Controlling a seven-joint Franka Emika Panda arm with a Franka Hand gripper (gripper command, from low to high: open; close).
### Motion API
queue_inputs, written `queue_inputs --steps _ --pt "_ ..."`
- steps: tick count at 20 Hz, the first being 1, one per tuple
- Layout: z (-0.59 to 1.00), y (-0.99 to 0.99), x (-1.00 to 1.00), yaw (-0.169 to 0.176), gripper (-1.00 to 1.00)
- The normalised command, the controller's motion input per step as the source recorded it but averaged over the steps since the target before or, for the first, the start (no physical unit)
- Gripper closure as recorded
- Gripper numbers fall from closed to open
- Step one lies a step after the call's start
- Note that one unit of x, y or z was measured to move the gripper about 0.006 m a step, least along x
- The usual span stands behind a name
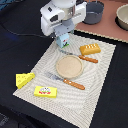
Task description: Interact with the objects in diverse but meaningful ways.
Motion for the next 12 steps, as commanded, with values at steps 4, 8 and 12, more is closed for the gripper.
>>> queue_inputs --steps 4,8,12 --pt "-0.29 0.2 0.0 0.0 1.0" --pt "-0.28 0.18 -0.02 0.0 1.0" --pt "-0.26 0.17 -0.05 0.0 1.0"
